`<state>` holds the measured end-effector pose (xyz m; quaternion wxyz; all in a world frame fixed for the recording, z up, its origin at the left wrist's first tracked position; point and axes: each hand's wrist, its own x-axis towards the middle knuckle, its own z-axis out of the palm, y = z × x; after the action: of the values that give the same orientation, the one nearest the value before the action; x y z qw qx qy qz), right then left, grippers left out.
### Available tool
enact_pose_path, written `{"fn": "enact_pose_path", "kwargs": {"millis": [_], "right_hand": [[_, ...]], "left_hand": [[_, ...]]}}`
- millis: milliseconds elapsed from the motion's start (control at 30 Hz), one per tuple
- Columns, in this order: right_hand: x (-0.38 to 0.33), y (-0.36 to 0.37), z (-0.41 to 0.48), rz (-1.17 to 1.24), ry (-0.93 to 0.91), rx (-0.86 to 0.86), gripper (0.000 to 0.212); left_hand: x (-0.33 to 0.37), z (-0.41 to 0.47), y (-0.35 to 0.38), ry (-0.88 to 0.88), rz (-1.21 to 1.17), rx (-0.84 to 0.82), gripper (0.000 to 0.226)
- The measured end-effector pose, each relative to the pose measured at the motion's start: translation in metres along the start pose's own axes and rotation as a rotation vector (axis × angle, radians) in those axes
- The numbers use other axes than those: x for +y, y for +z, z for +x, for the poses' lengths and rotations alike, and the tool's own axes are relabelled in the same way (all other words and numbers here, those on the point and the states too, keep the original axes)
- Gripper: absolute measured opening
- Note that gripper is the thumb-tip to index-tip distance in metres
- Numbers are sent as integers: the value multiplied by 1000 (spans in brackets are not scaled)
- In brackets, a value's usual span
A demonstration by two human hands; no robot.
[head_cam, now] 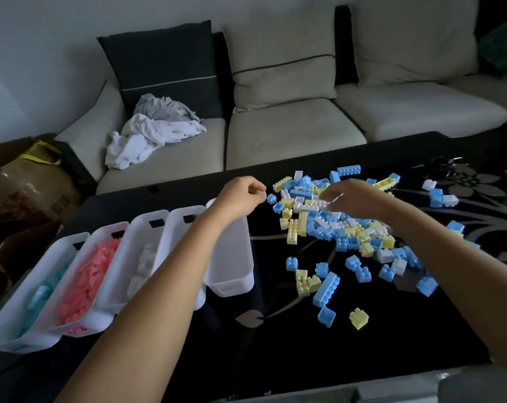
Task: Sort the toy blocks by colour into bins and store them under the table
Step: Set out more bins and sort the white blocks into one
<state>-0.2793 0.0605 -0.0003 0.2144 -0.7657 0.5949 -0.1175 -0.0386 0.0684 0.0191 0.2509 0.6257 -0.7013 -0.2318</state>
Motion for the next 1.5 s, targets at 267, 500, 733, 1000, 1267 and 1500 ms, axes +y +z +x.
{"fn": "enact_pose_path", "kwargs": {"millis": [267, 500, 733, 1000, 1267, 1500], "right_hand": [[25, 38, 1, -108, -202, 32, 56], [26, 35, -2, -318, -282, -110, 54], [20, 47, -1, -325, -268, -97, 34], [29, 46, 0, -149, -219, -78, 24], [28, 45, -4, -98, -214, -86, 22], [28, 45, -2, -75, -194, -85, 24]], "left_hand": [[1, 69, 29, -60, 312, -129, 40], [-7, 97, 54, -89, 514, -256, 53], [-16, 113, 71, -162, 577, -241, 34], [-16, 117, 63, -365, 320, -211, 43], [4, 121, 78, -424, 182, -246, 30], [9, 126, 78, -340, 248, -308, 18]]}}
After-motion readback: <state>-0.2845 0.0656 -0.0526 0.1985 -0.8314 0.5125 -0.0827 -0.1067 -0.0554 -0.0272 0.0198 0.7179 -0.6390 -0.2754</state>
